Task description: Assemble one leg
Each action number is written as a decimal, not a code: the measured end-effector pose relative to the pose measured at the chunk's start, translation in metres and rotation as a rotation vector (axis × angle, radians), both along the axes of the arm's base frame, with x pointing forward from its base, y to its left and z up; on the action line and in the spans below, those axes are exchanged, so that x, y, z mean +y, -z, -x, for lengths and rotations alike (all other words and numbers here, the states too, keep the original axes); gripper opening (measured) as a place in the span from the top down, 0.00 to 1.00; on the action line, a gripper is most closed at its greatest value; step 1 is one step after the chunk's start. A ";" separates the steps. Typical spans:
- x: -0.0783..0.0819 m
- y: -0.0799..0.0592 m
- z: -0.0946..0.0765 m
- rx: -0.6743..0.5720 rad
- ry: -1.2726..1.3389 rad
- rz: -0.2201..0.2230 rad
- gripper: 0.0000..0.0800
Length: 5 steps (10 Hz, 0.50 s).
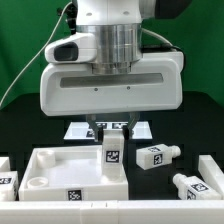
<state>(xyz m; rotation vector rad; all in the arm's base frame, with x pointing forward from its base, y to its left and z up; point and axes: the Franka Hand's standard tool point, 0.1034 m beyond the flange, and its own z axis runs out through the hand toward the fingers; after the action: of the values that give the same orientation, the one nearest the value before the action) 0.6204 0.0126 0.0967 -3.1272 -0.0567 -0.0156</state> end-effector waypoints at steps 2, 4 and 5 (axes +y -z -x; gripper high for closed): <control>-0.005 0.001 -0.001 -0.011 0.237 -0.053 0.65; -0.011 0.001 -0.001 -0.015 0.460 -0.114 0.65; -0.013 0.002 -0.002 -0.014 0.596 -0.137 0.65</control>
Offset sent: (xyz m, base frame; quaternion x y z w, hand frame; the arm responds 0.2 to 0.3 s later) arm -0.0135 -0.0195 -0.0125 0.0621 -0.0129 0.2555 0.9647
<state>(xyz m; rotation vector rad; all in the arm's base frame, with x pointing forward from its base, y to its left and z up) 0.6222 -0.0005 0.0949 -2.8786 0.8304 -0.0446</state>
